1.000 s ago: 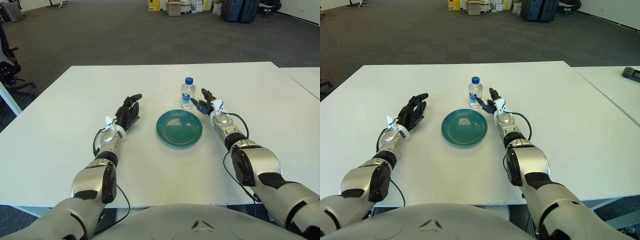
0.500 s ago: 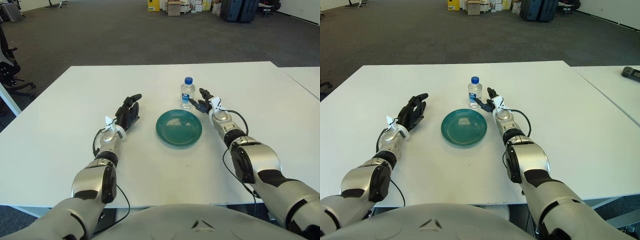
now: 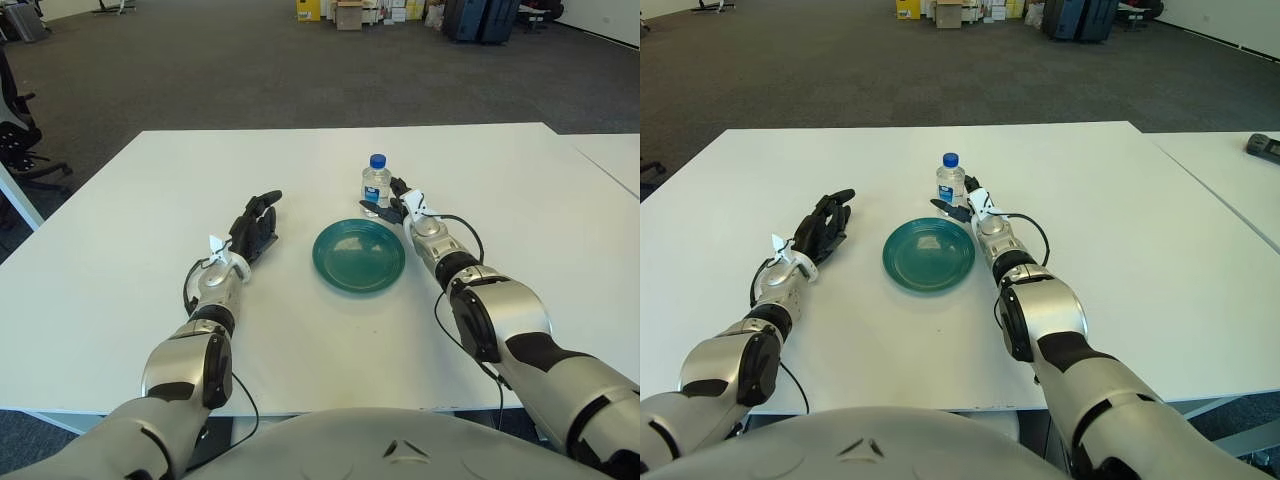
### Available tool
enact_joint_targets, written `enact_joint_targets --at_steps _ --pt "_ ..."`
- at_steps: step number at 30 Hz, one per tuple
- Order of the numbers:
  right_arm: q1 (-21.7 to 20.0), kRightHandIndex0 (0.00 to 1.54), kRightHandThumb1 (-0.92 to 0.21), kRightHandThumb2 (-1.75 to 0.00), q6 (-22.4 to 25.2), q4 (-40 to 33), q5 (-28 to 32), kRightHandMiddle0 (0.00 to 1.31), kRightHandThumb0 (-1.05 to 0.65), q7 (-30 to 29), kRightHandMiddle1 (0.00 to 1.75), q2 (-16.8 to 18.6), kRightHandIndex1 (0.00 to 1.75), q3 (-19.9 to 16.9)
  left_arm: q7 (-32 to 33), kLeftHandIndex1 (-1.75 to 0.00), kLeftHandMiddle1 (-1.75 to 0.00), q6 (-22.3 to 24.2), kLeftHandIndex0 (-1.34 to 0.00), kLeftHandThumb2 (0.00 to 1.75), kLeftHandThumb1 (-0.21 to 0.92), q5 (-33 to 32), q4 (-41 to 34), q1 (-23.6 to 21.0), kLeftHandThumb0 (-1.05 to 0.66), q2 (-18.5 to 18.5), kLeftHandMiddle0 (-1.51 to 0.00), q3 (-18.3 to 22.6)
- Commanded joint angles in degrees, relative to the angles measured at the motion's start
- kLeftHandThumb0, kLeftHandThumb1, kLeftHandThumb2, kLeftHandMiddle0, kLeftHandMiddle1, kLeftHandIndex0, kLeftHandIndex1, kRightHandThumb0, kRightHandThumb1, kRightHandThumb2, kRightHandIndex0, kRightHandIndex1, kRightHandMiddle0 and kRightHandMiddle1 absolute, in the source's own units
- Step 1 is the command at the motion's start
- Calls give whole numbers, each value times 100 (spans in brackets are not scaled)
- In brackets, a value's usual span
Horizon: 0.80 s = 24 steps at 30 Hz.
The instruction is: Put the bottle into the plate.
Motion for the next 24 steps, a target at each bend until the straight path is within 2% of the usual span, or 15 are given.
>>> enact_joint_targets --at_steps 1,7,11,12,13,14,16,17,18,19,20,21,24 --pt "-384 18 -78 0 38 10 -55 0 -75 -96 32 161 4 32 -68 -89 -6 -29 -1 80 92 -70 -5 35 -78 33 -51 51" --pt "-495 20 -75 0 27 15 -98 0 -73 -203 32 362 4 64 -129 -91 -7 -13 -3 79 92 -176 -19 87 -78 -7 -55 128" --pt "-523 24 -72 0 49 27 -110 0 -68 -248 44 408 5 61 -183 -93 -8 -38 -5 78 92 -245 -36 130 -78 -22 -57 171" --pt "-535 24 -70 0 59 28 -127 0 -64 -281 59 427 21 75 -198 -93 -8 -44 -5 78 92 -264 -38 140 -78 -22 -58 190" --pt "-548 22 -70 0 78 30 -155 0 -63 -327 65 445 30 99 -210 -94 -8 -54 -6 78 92 -281 -38 153 -78 -24 -59 210" --pt "-555 20 -68 -1 90 32 -173 0 -59 -357 79 455 54 115 -218 -94 -9 -61 -6 78 92 -290 -38 161 -78 -26 -60 224" --pt "-576 20 -67 -1 144 36 -234 0 -53 -453 103 477 87 173 -218 -95 -9 -80 -7 78 92 -301 -36 177 -78 -26 -61 250" --pt "-594 21 -67 -1 228 44 -349 0 -51 -593 107 484 93 281 -214 -95 -10 -92 -7 78 92 -316 -37 188 -78 -30 -61 269" --pt "-614 24 -67 -3 331 54 -496 3 -49 -763 131 500 116 417 -221 -96 -10 -96 -8 78 92 -340 -37 199 -78 -34 -62 292" --pt "-627 33 -67 -4 400 61 -598 13 -47 -878 147 509 137 509 -226 -97 -10 -100 -8 79 92 -357 -40 205 -78 -38 -63 307" --pt "-640 36 -67 -5 526 77 -690 17 -46 -1004 152 555 145 588 -266 -97 -10 -86 -9 79 92 -405 -47 213 -78 -41 -63 343" --pt "-647 49 -51 -52 604 87 -735 28 -29 -1072 160 588 148 624 -296 -99 -11 -75 -9 79 92 -438 -51 217 -78 -43 -64 367" --pt "-654 69 -28 -112 731 93 -713 44 -10 -1164 170 653 152 590 -450 -101 -13 -36 -10 80 92 -573 -68 231 -78 -54 -66 458"
